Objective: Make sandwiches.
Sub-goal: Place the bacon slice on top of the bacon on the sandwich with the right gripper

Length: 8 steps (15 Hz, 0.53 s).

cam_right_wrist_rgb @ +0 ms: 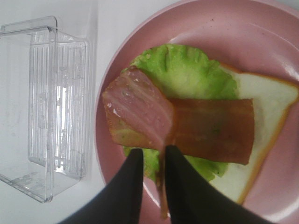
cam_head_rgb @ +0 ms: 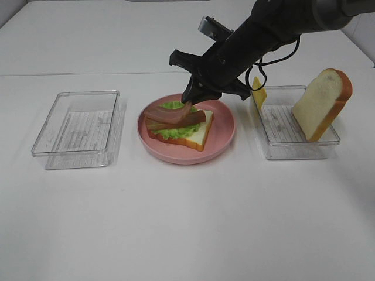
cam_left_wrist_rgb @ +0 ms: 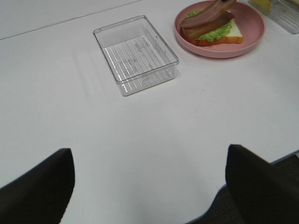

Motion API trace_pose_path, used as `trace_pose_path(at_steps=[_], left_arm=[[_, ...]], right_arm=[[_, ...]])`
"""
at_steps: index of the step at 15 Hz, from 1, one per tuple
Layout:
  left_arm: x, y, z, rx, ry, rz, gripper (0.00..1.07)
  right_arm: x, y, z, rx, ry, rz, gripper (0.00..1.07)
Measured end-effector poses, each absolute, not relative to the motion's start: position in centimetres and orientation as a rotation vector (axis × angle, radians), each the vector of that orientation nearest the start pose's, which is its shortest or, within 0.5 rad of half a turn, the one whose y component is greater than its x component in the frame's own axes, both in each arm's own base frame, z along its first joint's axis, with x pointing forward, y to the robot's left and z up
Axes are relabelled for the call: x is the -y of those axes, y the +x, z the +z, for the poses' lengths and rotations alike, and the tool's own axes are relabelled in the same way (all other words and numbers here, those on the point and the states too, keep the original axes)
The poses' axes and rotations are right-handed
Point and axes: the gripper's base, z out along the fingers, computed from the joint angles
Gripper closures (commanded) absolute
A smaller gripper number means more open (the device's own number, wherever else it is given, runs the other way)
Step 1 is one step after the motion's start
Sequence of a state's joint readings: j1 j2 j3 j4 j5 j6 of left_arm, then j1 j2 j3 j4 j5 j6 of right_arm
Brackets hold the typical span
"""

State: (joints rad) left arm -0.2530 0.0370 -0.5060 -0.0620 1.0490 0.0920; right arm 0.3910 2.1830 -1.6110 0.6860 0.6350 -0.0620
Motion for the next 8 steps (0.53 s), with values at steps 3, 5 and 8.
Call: trace_pose_path(at_steps=[3,5,8], left_arm=[[0.5,-0.1,28.0,-2.036,0.356,-0.174,0.24],[0.5,-0.1,28.0,-2.036,0.356,-0.174,0.24],[0.5,-0.1,28.0,-2.036,0.356,-0.174,0.24]], right_arm=[[-21.0,42.1,16.2,-2.709,-0.001,0.796,0.33],[-20.8,41.9,16.7,-2.718,-0.05,0.763,0.3],[-20.3,41.4,18.4,-2.716,-0.159,0.681,0.3]])
